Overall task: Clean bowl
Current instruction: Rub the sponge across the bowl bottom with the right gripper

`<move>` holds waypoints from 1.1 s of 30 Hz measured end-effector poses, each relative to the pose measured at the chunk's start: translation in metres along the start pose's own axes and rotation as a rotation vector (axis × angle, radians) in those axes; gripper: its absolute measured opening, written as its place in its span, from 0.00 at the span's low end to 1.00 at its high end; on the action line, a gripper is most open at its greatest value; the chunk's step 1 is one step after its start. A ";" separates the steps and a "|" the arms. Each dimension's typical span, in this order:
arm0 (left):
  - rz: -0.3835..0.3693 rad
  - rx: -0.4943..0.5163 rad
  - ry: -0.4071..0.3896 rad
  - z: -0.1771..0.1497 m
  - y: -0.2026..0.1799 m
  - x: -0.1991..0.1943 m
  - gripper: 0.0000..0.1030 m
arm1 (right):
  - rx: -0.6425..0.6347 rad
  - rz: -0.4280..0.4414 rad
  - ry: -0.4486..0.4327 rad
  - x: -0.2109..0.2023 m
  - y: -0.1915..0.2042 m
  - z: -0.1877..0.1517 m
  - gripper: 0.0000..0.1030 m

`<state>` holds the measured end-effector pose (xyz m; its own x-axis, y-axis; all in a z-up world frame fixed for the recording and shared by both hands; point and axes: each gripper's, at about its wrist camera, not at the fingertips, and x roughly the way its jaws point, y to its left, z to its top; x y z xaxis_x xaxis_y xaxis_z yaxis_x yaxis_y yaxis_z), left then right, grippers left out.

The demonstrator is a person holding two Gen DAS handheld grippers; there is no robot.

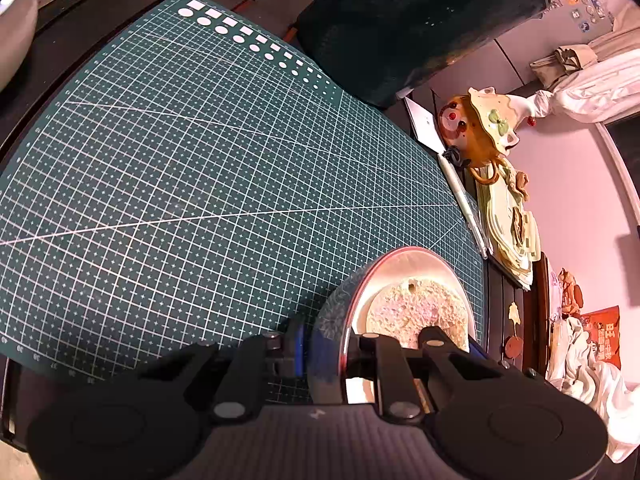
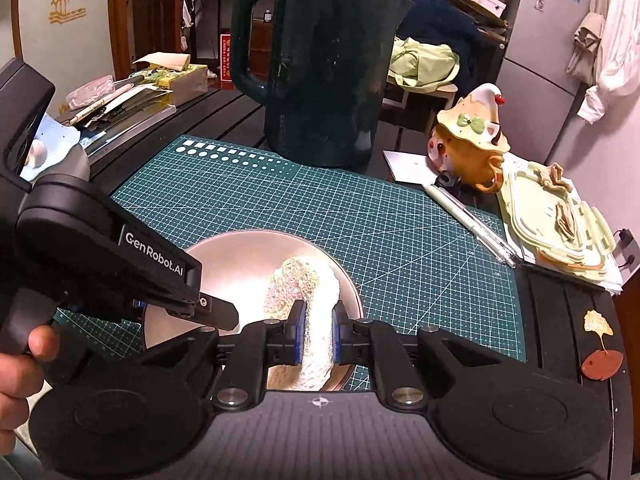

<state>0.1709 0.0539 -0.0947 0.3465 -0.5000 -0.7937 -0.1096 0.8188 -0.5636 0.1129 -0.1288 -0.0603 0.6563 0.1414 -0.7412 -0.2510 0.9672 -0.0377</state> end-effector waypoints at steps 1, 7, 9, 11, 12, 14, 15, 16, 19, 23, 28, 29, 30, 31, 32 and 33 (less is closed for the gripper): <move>-0.001 0.012 -0.001 -0.001 0.000 0.000 0.16 | 0.004 0.003 0.000 0.000 0.000 0.000 0.11; 0.006 0.128 -0.002 -0.001 -0.011 0.001 0.16 | 0.049 0.038 0.008 0.001 -0.006 0.000 0.11; 0.011 0.135 0.004 0.000 -0.012 0.001 0.16 | 0.071 0.055 0.013 0.002 -0.009 0.000 0.11; 0.015 0.130 0.011 0.002 -0.013 0.001 0.15 | 0.081 0.065 0.016 0.002 -0.010 -0.001 0.10; 0.017 0.128 0.015 0.002 -0.014 0.002 0.15 | 0.086 0.070 0.018 0.002 -0.011 -0.001 0.10; 0.021 0.123 0.022 0.004 -0.014 0.002 0.15 | 0.096 0.080 0.021 0.002 -0.013 -0.001 0.10; 0.023 0.121 0.025 0.004 -0.015 0.002 0.15 | 0.101 0.084 0.022 0.002 -0.014 -0.001 0.10; 0.024 0.118 0.029 0.005 -0.015 0.002 0.15 | 0.105 0.089 0.024 0.003 -0.015 -0.002 0.10; 0.030 0.112 0.039 0.007 -0.016 0.003 0.15 | 0.120 0.106 0.027 0.003 -0.018 -0.002 0.10; 0.017 0.084 0.016 0.004 -0.012 0.002 0.15 | 0.126 0.115 0.027 0.003 -0.019 -0.002 0.10; 0.003 0.120 -0.026 -0.003 -0.011 0.001 0.15 | 0.129 0.121 0.025 0.002 -0.020 -0.003 0.10; 0.003 0.120 -0.031 -0.004 -0.011 0.001 0.15 | 0.131 0.123 0.026 0.002 -0.021 -0.003 0.10; 0.000 0.127 -0.049 -0.006 -0.012 0.001 0.14 | 0.133 0.125 0.026 0.002 -0.021 -0.003 0.10; -0.001 0.124 -0.056 -0.007 -0.012 0.001 0.14 | 0.133 0.125 0.026 0.002 -0.021 -0.003 0.10; -0.003 0.130 -0.061 -0.008 -0.012 0.001 0.14 | 0.132 0.125 0.027 0.002 -0.021 -0.003 0.10; -0.004 0.136 -0.064 -0.008 -0.012 0.001 0.14 | 0.132 0.125 0.027 0.002 -0.022 -0.003 0.10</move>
